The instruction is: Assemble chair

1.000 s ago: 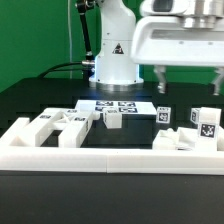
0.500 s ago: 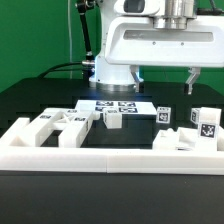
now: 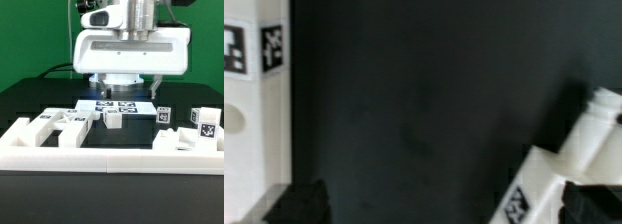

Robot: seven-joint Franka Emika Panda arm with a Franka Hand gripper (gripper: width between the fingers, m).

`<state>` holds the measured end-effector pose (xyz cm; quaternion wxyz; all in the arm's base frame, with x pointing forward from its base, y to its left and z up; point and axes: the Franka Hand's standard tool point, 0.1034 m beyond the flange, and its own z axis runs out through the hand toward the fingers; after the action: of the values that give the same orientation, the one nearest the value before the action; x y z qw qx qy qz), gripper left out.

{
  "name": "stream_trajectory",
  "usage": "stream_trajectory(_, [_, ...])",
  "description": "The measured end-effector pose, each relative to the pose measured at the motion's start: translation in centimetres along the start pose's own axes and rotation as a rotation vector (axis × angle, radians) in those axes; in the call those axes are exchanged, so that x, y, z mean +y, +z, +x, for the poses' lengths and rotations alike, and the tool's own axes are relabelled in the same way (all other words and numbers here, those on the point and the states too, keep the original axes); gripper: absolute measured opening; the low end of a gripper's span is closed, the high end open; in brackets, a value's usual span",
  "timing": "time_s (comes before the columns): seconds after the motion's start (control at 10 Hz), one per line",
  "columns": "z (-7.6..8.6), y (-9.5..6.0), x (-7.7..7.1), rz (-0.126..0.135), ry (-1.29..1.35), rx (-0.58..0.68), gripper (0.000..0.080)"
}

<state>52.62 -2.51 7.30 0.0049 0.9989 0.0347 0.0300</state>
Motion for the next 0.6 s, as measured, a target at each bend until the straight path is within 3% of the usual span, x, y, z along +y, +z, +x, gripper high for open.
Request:
stream_trajectory(0.1, [-0.38,0.51,0.78,0.0,0.003,-0.01,0.0648])
stream_trajectory(0.5, [-0.38,0.62,0.62,0.0,0.001,-0.012,0.0648])
stream_trajectory(0.6, [-1.24,1.14,1.07,0.014,-0.006,-0.024,0.0648])
